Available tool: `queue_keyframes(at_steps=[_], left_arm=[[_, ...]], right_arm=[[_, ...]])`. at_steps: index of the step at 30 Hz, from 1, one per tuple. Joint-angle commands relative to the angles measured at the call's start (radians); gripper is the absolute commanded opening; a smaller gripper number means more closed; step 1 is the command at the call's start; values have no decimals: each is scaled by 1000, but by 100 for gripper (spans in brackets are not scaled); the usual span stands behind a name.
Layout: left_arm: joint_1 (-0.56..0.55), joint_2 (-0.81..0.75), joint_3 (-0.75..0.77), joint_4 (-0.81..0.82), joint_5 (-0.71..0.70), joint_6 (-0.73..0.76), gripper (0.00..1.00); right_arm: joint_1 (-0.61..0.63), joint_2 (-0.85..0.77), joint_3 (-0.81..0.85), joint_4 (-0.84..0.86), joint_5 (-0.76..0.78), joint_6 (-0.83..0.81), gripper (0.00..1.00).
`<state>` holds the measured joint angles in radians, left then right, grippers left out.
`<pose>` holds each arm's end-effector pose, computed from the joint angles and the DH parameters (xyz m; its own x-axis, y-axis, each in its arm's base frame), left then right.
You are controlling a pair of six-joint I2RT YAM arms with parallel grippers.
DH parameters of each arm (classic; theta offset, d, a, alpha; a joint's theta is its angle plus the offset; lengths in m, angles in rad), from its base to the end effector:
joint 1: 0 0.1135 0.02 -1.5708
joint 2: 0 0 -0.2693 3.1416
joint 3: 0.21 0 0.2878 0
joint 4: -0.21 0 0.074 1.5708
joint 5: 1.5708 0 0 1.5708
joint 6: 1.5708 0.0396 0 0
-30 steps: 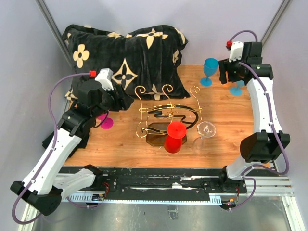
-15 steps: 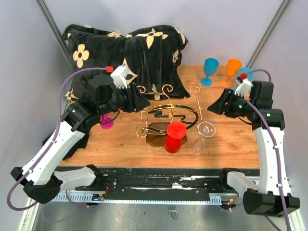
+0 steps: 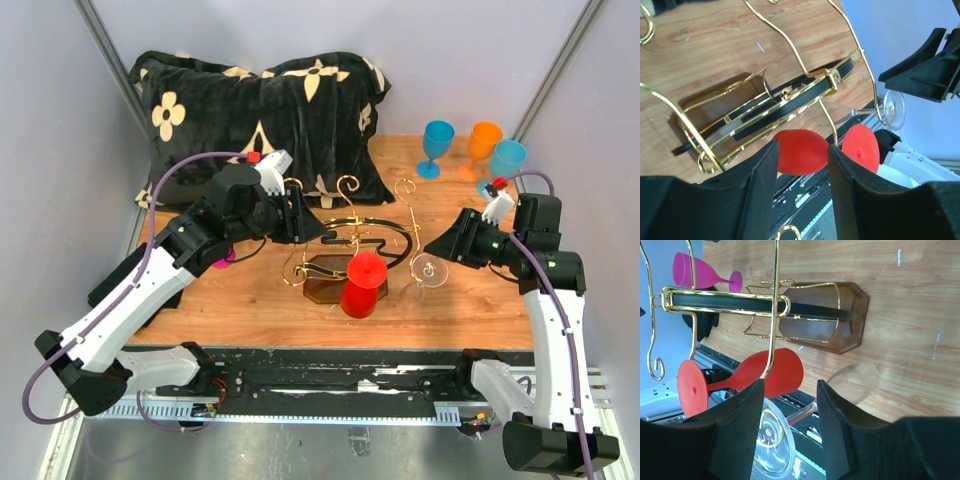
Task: Take the wine glass off the wine glass rack
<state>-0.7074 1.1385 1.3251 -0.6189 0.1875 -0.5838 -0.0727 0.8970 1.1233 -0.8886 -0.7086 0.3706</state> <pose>0.2043 -0.1844 0.4219 -0.6885 -0.1238 -0.7146 0.4646 0.6813 -0.5656 0.1962 0.0115 0.3816 -0.7371 0.3294 -0.5901 -0.2035 0.7244 0.6586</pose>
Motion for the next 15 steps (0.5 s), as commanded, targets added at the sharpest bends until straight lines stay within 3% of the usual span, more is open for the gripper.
queue_keyframes(at_steps=[1,7,15], left_arm=[[-22,46,3,79,14,-2,49],[-35,119,71,66,-4,13,49],[-87,150,73,66,-23,7,48]], right_arm=[[-13,-34,-22,-30,-45,-10,46],[-14,-49,29,-116,-42,-59,42],[-15,-74,57,-177,-26,-96,57]])
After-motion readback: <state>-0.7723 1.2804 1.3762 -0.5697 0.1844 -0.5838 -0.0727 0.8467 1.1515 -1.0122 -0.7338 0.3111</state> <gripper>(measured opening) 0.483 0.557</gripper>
